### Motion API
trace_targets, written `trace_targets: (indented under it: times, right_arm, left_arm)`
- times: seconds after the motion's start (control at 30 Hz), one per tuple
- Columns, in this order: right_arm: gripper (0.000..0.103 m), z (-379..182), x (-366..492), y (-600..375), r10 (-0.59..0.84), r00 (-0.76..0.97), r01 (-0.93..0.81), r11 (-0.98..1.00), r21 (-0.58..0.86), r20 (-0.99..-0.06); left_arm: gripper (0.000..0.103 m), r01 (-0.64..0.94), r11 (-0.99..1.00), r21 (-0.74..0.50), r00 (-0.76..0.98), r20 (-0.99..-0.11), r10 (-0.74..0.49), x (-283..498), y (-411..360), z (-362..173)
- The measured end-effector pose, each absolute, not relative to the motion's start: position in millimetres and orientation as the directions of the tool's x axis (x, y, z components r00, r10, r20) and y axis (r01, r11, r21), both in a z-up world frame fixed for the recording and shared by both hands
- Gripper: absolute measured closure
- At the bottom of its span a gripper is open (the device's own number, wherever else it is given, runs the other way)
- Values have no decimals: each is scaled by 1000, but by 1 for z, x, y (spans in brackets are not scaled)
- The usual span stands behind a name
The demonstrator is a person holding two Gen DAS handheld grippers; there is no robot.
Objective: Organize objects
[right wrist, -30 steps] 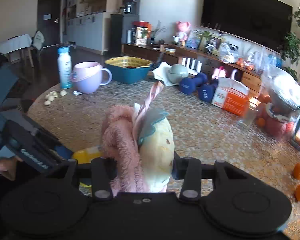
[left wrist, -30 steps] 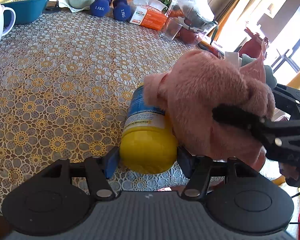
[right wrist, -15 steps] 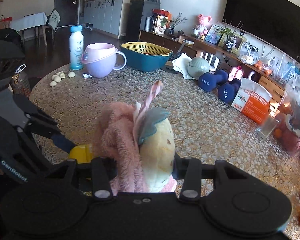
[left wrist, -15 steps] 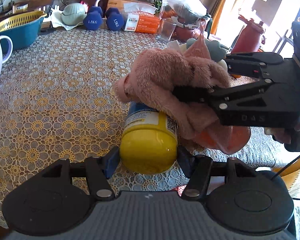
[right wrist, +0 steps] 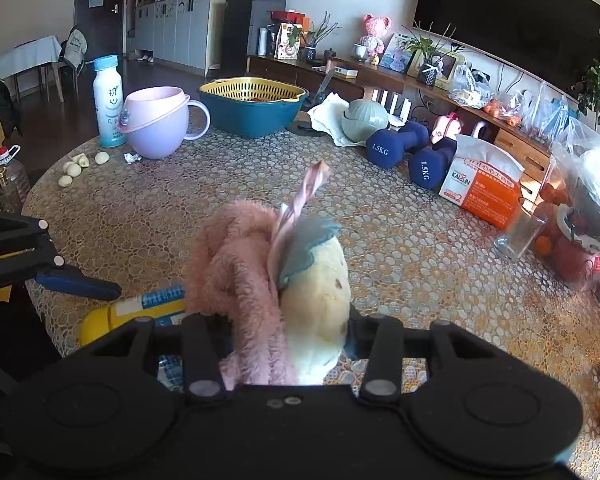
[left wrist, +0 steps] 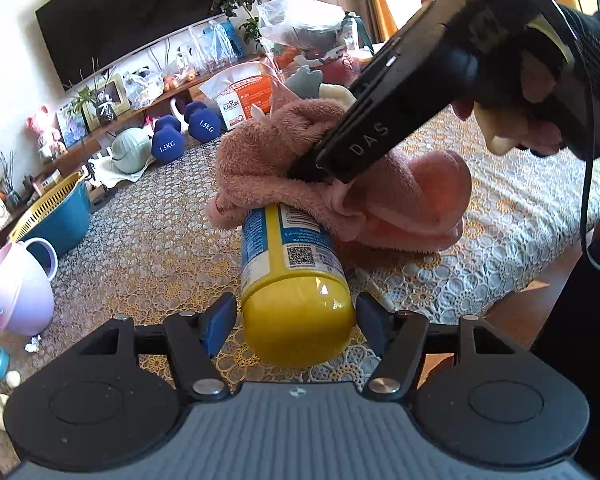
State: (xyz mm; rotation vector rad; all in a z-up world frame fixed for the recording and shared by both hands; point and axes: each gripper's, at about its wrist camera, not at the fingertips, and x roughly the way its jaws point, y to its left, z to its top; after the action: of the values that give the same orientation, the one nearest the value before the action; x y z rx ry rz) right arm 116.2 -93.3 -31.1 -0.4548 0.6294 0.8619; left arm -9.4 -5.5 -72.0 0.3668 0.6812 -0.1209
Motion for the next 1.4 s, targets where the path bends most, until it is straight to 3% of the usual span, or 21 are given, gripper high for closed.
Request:
trace_targets:
  times: [0.1,0.37,0.57,0.87,1.07,1.4]
  right_arm:
    - [58,-38,123,-93,530,498,-792,600,-111,-686]
    - [58,-61,128,-102,476,505,-759,642,-108,-720]
    - [58,-43,122,-134,478,556,-718,688,-103,-680]
    - [58,-1,90,-175,623,547,-751,660,0,-559]
    - [58,8,61,-164,735,421,-855,517,36,-531]
    - [58,-11,61,-139,708,395,-864,503,26,-585]
  left_arm:
    - [38,222,909,352,779,-625,52,-11,-11,-80]
    - [40,200,920,338,775,-629,63,-10,-9,-81]
    - [40,188,962,197,758,-652,-14,-7,3,-67]
    - [40,152,988,-8,716,-689,-116,3,18,-45]
    - [40,148,989,-7,704,-702,-110,5,14,-39]
    - [40,152,988,-23,687,-717,-122,7,16,-39]
